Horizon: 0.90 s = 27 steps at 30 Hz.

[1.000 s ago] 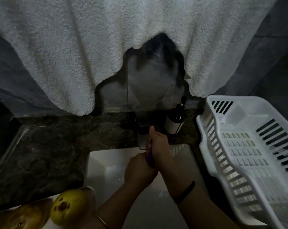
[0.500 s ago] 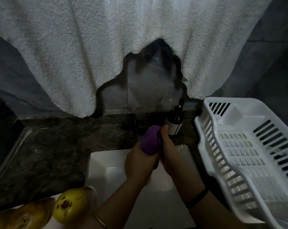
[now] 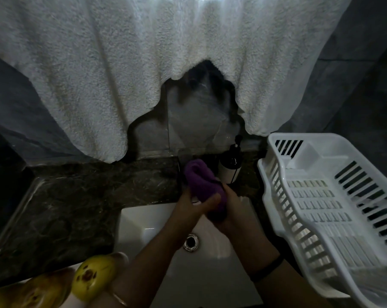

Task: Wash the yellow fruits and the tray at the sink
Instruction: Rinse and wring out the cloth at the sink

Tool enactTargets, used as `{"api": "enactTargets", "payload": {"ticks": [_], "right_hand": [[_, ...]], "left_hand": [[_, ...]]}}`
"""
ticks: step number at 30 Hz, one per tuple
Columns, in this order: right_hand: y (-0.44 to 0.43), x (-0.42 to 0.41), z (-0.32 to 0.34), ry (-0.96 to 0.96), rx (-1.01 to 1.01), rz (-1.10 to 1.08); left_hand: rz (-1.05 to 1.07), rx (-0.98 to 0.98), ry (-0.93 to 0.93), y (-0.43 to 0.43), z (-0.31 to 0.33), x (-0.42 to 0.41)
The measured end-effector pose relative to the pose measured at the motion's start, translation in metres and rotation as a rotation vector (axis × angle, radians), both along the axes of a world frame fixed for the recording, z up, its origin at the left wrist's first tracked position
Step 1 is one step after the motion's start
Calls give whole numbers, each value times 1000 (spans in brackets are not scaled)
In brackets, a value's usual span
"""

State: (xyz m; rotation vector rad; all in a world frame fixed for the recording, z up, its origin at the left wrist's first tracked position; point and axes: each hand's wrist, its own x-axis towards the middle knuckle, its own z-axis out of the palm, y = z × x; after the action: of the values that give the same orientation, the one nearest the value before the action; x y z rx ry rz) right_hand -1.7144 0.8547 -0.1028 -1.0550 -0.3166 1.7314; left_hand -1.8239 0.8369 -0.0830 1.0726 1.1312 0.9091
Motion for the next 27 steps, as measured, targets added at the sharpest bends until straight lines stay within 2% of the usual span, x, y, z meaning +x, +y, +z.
{"api": "enactTargets", "payload": {"ticks": [2, 4, 5, 7, 10, 12, 14, 16, 17, 19, 21, 23, 25, 27], "right_hand": [[4, 12, -2, -33, 51, -35], [7, 20, 1, -91, 42, 47], [8, 21, 6, -150, 31, 133], [12, 25, 13, -278, 85, 314], [17, 30, 15, -708, 301, 479], [20, 29, 14, -1051, 375, 519], [23, 22, 10, -1368, 350, 585], [23, 16, 6, -1536, 295, 653], [22, 16, 6, -1543, 271, 667], [21, 20, 6, -1280, 203, 560], [19, 25, 5, -735, 122, 293], [20, 37, -3, -221, 174, 99], [19, 42, -10, -14, 209, 67], [18, 31, -22, 32, 170, 73]], "left_hand": [[-94, -165, -268, 4, 11, -11], [-77, -380, -486, 13, 8, -19], [-84, -458, -557, 15, 9, -21], [-206, -529, -520, 15, 9, -21], [-453, -552, -377, 11, 9, -22], [-533, -481, -45, 8, 11, -17], [-501, -382, 283, 5, 0, -5], [-493, -167, 540, 4, -11, 5], [-476, -85, 577, 3, -16, 7], [-381, -70, 436, 5, -18, 3], [-276, -129, 211, 7, -7, -5], [-231, -244, -46, 9, 11, -8], [-225, -374, -365, 9, 29, -3], [-231, -498, -601, 5, 39, 10]]}}
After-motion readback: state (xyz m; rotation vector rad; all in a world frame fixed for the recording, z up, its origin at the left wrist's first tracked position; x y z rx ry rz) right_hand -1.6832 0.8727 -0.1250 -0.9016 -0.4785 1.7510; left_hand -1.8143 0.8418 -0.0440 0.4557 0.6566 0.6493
